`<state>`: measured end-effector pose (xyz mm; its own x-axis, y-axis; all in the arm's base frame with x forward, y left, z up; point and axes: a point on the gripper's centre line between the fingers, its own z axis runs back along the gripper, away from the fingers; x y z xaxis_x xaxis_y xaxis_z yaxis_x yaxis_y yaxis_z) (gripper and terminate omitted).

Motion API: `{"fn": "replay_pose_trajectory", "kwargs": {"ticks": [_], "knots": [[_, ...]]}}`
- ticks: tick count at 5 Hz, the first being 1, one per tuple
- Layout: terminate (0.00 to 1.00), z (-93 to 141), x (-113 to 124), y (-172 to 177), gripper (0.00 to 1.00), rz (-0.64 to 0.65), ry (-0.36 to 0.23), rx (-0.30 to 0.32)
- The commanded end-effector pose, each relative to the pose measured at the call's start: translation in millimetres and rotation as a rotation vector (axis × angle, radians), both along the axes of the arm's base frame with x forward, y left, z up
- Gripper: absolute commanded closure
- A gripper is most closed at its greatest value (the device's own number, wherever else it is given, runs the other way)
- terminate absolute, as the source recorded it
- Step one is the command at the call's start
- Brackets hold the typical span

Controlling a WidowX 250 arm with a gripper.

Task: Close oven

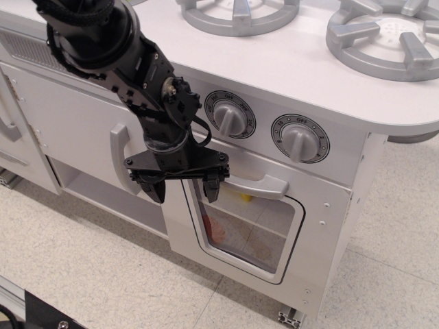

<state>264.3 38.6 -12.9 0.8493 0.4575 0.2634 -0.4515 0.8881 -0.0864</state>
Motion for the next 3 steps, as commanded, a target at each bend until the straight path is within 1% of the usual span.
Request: {"fn": "replay_pose_trajectory", "kwargs": {"ticks": [1,2,3], "knots": [[0.0,44.7,-17.6,3.8,0.0,-0.076,-0.029,-0.017],[0.0,77.6,-22.4,8.0,0.0,-0.083,-0.024,-0.059],[0.0,77.6,-22.4,8.0,0.0,-0.083,-0.024,-0.059]]}}
